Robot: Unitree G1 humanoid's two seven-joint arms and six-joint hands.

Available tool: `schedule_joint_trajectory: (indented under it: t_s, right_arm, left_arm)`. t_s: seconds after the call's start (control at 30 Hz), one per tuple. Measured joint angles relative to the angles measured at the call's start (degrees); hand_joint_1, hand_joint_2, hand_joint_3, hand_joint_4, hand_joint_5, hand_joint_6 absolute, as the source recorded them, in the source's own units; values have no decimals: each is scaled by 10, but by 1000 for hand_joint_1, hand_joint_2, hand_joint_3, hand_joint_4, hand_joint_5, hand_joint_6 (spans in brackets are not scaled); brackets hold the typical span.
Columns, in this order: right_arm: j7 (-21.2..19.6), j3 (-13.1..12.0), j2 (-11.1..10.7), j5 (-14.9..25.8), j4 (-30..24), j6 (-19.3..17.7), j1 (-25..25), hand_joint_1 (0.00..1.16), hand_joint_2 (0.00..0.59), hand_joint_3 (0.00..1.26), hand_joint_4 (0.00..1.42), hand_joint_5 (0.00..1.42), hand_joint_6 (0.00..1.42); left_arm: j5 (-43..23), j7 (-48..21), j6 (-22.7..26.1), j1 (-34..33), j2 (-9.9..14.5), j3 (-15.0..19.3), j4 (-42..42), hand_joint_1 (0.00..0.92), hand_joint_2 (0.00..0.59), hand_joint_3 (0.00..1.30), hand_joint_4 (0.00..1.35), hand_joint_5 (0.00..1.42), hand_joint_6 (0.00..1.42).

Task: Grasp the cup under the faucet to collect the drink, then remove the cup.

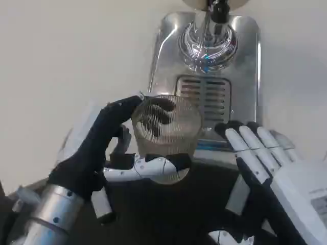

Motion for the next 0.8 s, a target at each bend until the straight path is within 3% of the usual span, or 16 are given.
schedule_joint_trajectory:
  t_s: [0.43, 0.57, 0.8]
  right_arm:
    - [-1, 15, 19, -16, -2, 0, 12, 399, 320, 45, 11, 20, 48]
    - [-2, 17, 27, -22, -3, 2, 19, 403, 324, 45, 11, 23, 48]
    - [-3, 16, 31, -25, -4, 9, 25, 418, 340, 46, 11, 25, 48]
  left_arm:
    - [-5, -6, 8, -13, 0, -6, 12, 776, 112, 965, 1224, 1353, 1424]
    - [1, 4, 10, -43, -9, -4, 39, 776, 112, 965, 1224, 1353, 1424]
    - [10, 54, 1, -139, -36, -5, 158, 776, 112, 975, 1238, 1353, 1424]
